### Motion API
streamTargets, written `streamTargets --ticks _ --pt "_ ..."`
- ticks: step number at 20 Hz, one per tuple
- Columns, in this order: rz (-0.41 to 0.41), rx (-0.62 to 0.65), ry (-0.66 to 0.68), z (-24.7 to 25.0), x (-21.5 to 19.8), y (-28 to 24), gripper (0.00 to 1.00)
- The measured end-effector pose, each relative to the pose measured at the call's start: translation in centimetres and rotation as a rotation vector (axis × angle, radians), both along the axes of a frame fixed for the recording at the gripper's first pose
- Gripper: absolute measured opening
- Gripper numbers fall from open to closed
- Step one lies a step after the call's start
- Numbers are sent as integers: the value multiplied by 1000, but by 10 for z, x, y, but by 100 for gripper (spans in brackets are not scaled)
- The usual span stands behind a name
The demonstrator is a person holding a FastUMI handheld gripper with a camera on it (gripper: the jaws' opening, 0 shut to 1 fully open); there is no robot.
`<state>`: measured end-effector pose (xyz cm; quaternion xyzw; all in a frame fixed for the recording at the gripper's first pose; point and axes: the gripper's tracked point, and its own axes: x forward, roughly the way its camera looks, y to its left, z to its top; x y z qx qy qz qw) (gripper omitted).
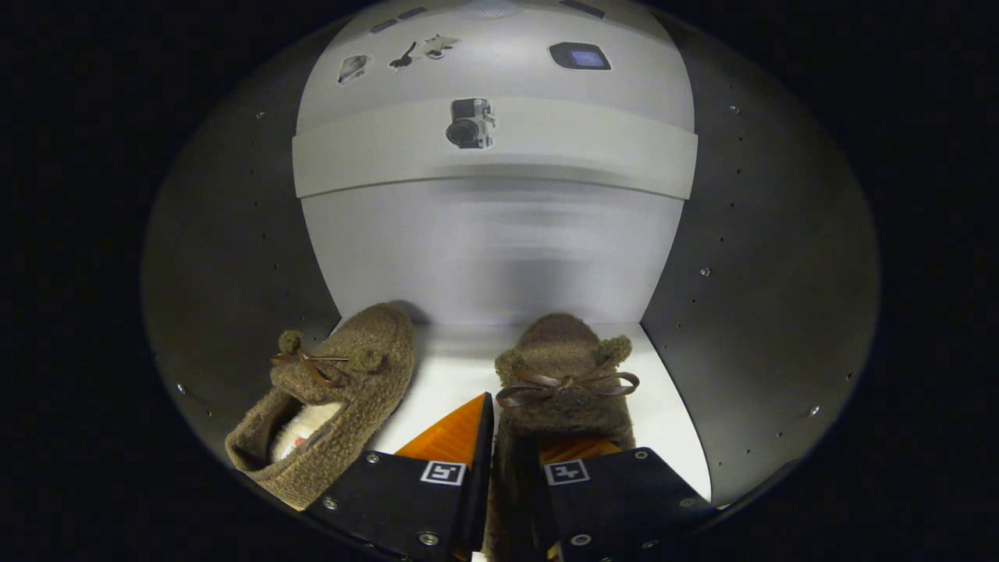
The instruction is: Open the shoe cabinet door, grab the shoes and put them into the shoe cabinet, then close the shoe cabinet door.
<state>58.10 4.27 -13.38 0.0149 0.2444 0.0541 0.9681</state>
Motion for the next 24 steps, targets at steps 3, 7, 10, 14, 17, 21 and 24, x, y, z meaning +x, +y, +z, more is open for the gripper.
streamTargets --ticks 3,7,10,14,17,21,24 --pt "-13 -10 -17 7 -10 -4 26" --pt "-30 -9 -43 23 -33 -10 27" --pt "-42 -17 -70 36 -59 -14 27" --pt "-63 -28 -107 54 -100 -19 27" --pt "-84 -27 -123 65 -139 -22 27" --pt "-109 -33 -154 79 -196 -27 27" --pt "-139 -34 -176 88 -244 -31 27"
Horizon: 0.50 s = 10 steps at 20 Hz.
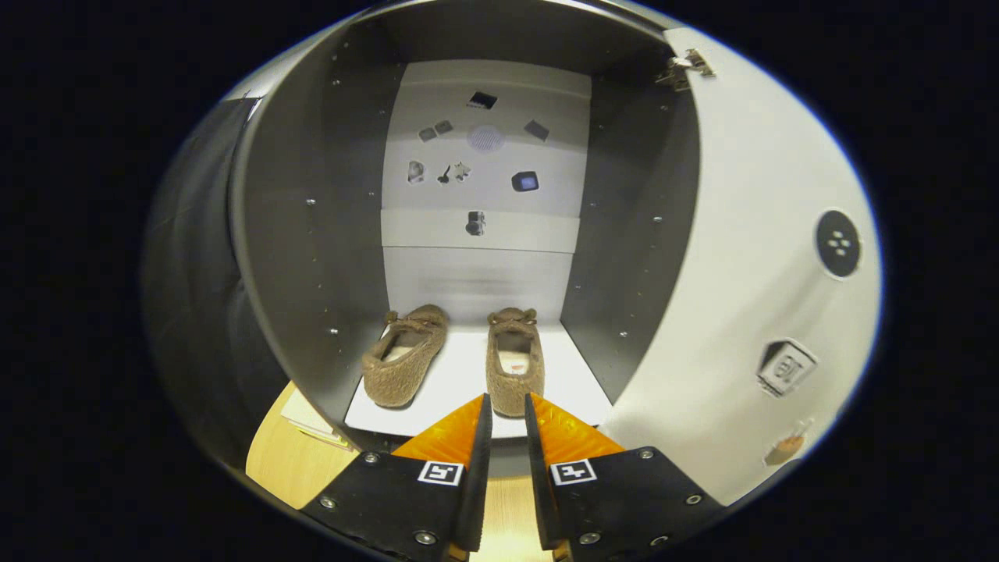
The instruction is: Open the shoe cabinet door, grab the shoes and put them into the shoe cabinet, then close the shoe cabinet door.
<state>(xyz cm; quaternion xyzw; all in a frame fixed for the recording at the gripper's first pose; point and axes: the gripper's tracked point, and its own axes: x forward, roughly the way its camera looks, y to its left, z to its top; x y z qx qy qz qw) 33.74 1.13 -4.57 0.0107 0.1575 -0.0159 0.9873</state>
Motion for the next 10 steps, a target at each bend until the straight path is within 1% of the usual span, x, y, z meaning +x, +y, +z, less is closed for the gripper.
streamTargets --ticks 4,10 --pt "-21 1 -35 10 -63 -4 27" --pt "-35 13 -79 15 -144 -13 27"
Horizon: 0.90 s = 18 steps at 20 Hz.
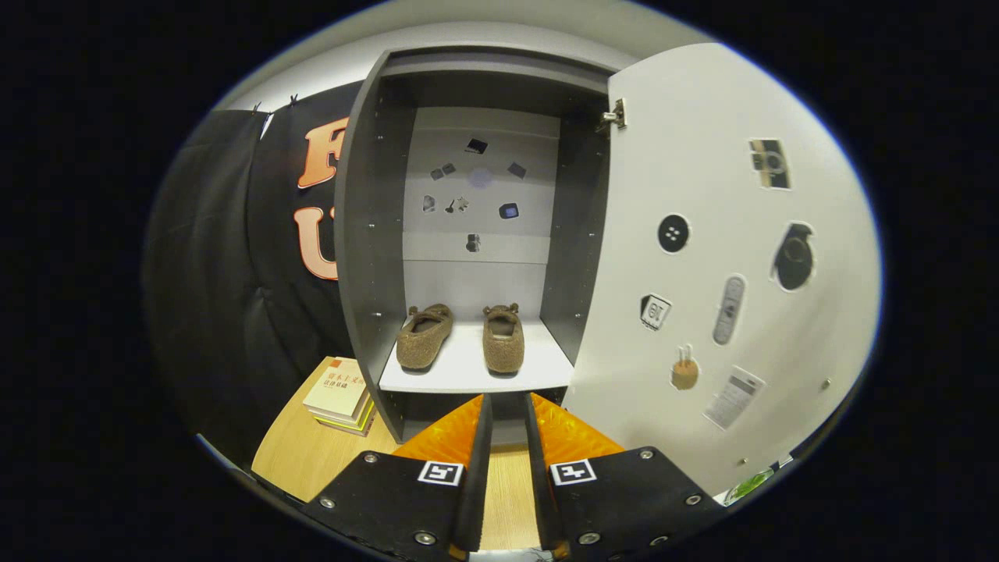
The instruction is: Open the shoe cabinet door, grab the shoes and put them into the shoe cabinet, then close the shoe cabinet door.
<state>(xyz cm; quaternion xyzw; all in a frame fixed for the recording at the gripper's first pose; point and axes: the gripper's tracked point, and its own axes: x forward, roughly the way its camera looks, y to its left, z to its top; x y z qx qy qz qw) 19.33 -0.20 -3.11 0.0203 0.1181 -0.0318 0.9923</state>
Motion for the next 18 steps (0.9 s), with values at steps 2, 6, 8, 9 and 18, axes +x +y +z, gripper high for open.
streamTargets --ticks 2,6,8,9,18 --pt "-17 9 -12 -1 -29 -11 27" --pt "-72 0 -25 -3 -83 -40 27" --pt "-100 5 -35 -2 -109 -51 27" --pt "-111 3 -33 -3 -121 -59 29" --pt "-178 35 -48 -32 -167 -150 33"
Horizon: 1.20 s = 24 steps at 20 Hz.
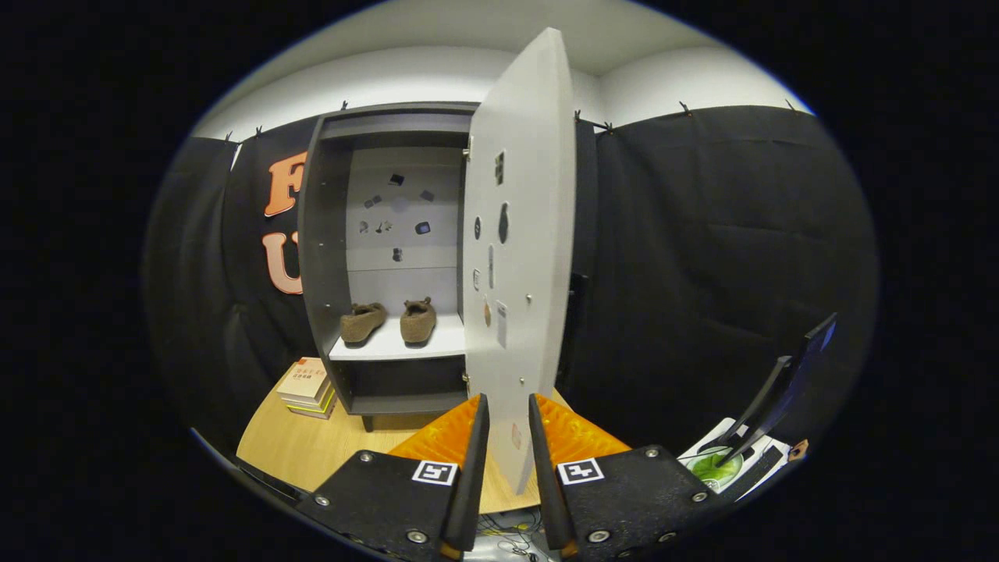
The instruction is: Open the shoe cabinet door, grab the shoes and put them into the shoe cabinet, then close the shoe cabinet door.
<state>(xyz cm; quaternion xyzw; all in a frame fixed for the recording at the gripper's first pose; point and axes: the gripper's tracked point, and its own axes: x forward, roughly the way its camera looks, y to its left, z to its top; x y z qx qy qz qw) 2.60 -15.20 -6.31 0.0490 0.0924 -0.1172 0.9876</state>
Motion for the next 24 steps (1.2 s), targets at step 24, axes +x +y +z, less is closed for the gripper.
streamTargets --ticks 24 --pt "216 150 -43 -44 81 -64 55"
